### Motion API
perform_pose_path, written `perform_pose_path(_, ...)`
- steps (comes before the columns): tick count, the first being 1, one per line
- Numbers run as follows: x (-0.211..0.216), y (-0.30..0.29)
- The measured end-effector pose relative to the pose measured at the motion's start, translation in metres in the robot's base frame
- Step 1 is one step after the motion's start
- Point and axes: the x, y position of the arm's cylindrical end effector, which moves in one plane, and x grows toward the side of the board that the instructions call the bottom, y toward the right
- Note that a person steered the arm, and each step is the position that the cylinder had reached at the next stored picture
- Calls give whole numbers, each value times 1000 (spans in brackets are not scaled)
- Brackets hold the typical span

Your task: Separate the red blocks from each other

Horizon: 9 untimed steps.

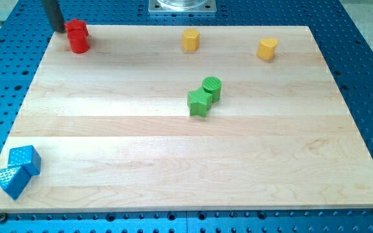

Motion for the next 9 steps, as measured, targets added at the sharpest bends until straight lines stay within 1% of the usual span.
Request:
perform_pose_path(1,50,64)
perform_pose_path(2,49,108)
perform_pose_path(3,32,118)
perform_pose_path(4,30,48)
perform_pose_path(5,89,28)
perform_pose_path(6,87,58)
perform_pose_path(7,66,139)
perform_pose_path(8,62,123)
perform_pose_path(9,93,127)
